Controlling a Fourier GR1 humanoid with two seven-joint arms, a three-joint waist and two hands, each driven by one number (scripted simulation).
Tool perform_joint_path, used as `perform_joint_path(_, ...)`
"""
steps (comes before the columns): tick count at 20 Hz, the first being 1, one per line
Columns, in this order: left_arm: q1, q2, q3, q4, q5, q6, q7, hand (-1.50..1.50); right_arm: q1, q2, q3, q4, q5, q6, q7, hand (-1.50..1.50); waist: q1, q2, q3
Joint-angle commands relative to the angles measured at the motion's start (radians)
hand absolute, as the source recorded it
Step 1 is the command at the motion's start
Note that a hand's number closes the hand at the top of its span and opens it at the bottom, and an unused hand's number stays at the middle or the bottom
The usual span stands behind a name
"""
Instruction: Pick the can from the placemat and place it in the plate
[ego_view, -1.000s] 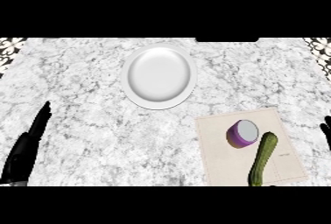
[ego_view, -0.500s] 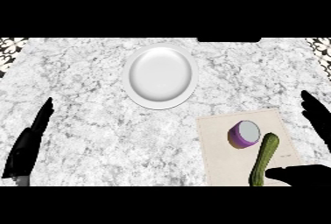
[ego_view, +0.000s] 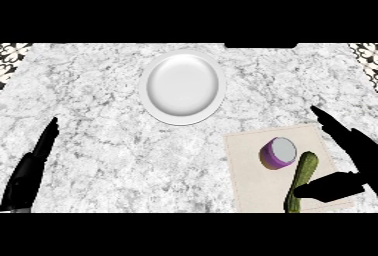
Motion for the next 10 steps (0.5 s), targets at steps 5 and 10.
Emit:
perform_joint_path(5, 0.014, -0.052, 0.017, -0.022, -0.059, -0.006, 0.009, 0.0, -0.097, 0.132, 0.01, 0.171, 0.092, 0.126, -0.011, -1.5, -0.002, -0.001, 0.0)
perform_joint_path(10, -0.022, -0.041, 0.051, -0.066, -0.052, -0.058, 0.091, 0.0, -0.019, 0.162, -0.036, 0.216, 0.093, 0.212, -0.146, -1.5, -0.007, -0.001, 0.0)
